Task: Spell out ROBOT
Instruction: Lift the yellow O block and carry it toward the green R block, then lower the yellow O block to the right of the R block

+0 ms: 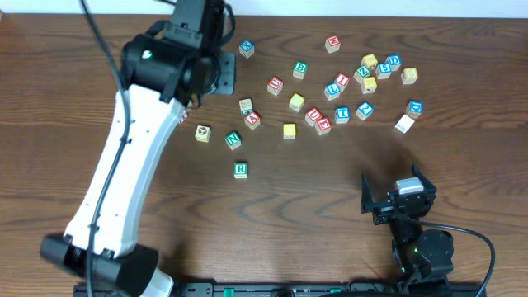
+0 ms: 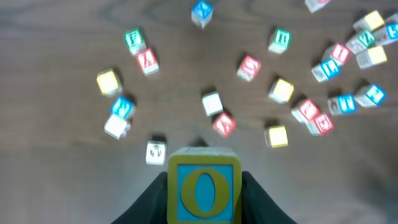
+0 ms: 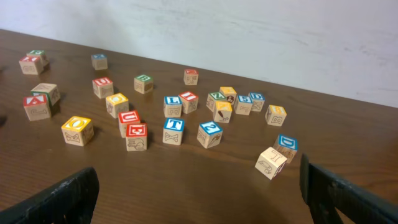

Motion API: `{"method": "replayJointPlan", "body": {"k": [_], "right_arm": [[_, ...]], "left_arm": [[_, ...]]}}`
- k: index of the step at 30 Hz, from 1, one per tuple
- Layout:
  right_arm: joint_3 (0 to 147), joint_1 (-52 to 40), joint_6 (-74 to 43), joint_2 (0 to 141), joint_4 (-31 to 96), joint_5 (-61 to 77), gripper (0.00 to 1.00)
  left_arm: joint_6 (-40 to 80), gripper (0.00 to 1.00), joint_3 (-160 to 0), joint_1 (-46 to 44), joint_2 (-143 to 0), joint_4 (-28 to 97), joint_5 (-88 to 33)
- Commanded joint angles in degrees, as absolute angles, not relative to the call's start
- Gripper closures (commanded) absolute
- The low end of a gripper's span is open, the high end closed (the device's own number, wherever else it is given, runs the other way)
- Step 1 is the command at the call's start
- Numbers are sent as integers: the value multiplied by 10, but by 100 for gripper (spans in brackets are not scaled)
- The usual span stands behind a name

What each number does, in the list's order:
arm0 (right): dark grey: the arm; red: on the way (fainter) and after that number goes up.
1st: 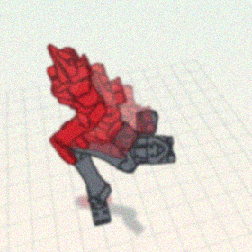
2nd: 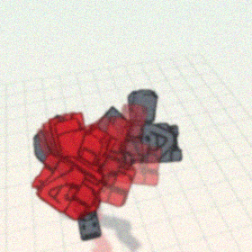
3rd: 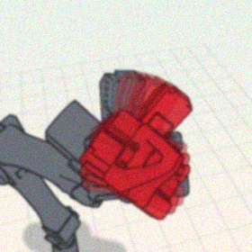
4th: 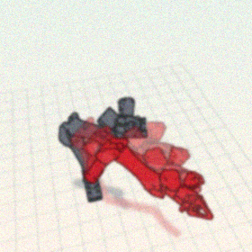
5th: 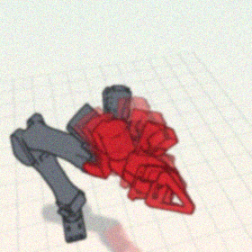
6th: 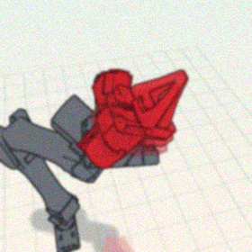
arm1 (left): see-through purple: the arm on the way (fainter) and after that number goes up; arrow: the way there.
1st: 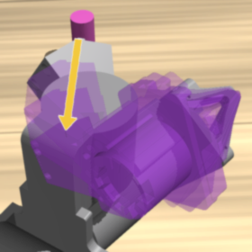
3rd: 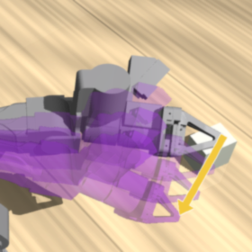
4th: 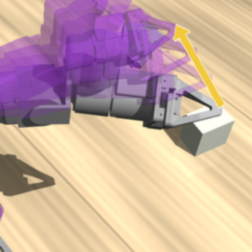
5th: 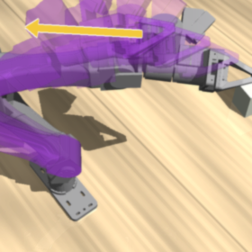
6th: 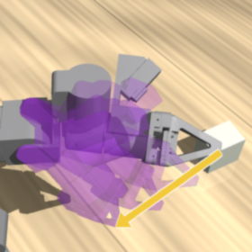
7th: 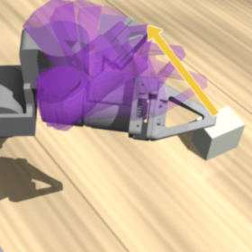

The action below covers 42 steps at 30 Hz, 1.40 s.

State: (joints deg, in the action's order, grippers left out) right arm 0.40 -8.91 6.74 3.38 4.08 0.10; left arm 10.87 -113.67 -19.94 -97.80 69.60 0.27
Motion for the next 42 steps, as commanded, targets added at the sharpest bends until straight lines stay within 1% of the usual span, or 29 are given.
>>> {"method": "replayJointPlan", "body": {"k": [1, 5, 9, 13, 15, 19, 22, 26, 36, 42], "right_arm": [[3, -86, 74, 34, 43, 0, 1], [3, -86, 74, 34, 43, 0, 1], [3, -86, 74, 34, 43, 0, 1], [3, -86, 74, 34, 43, 0, 1], [3, -86, 74, 34, 43, 0, 1], [3, -86, 74, 34, 43, 0, 1], [3, -86, 74, 34, 43, 0, 1], [3, -86, 74, 34, 43, 0, 1], [3, -86, 74, 34, 43, 0, 1], [3, -86, 74, 34, 43, 0, 1]], "left_arm": [[159, 93, -1146, -199, -954, 733, -5], [169, 92, -1145, -214, -945, 781, -4], [175, 93, -1125, -246, -943, 786, -3], [227, 93, -1077, -295, -943, 777, 69], [244, 92, -1043, -318, -939, 765, 87], [263, 92, -950, -363, -918, 704, 86], [308, 93, -861, -396, -897, 642, 86], [345, 92, -796, -422, -893, 582, 86], [376, 93, -672, -432, -894, 444, 86], [383, 92, -622, -432, -895, 413, 86]]}}
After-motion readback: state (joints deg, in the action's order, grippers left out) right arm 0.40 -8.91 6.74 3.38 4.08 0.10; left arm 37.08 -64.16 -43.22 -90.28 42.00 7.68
